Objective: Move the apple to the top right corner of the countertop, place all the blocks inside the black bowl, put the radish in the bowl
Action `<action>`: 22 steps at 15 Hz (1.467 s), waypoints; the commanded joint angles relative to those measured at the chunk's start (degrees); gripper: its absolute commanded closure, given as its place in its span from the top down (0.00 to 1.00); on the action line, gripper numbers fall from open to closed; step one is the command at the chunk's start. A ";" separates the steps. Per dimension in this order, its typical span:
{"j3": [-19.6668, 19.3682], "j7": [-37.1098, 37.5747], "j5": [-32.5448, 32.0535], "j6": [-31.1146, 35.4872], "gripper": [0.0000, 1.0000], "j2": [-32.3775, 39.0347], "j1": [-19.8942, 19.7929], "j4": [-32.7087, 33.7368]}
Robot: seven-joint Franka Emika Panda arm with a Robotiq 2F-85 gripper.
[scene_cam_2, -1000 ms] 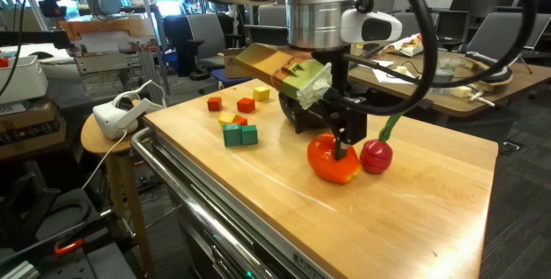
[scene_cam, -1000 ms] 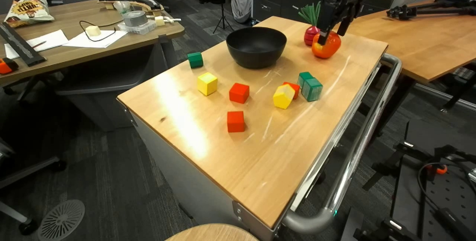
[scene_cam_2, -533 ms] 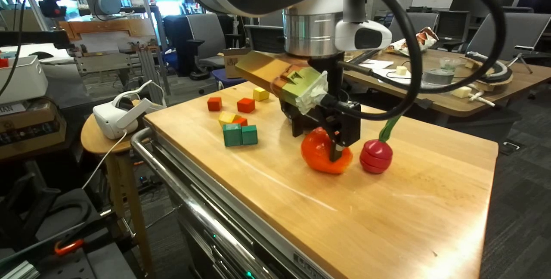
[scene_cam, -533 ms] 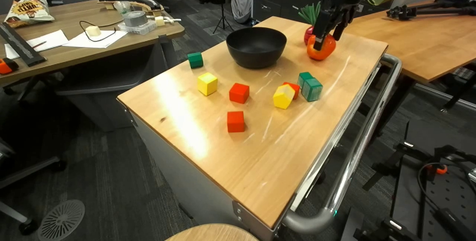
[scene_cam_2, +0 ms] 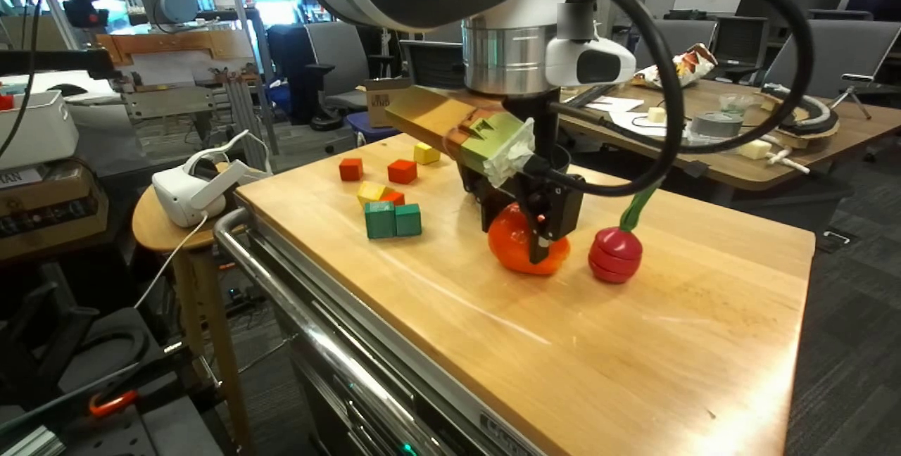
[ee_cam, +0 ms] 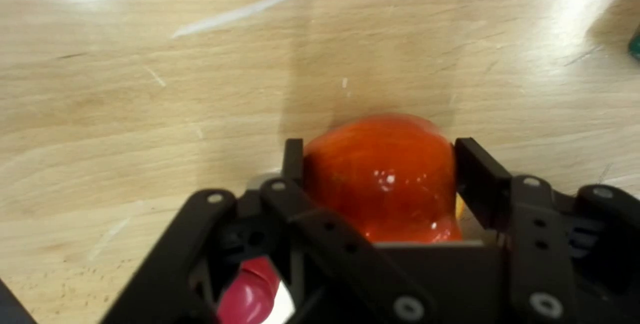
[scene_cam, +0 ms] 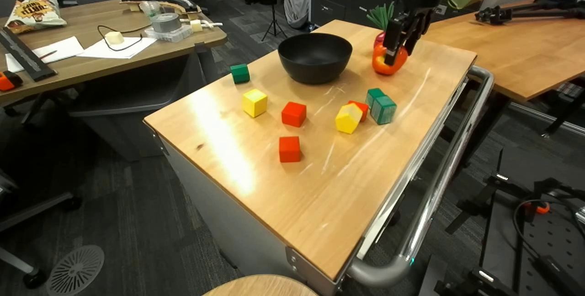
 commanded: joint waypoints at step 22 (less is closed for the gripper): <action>-0.78 -4.42 -6.01 -5.77 0.48 12.11 -0.15 31.42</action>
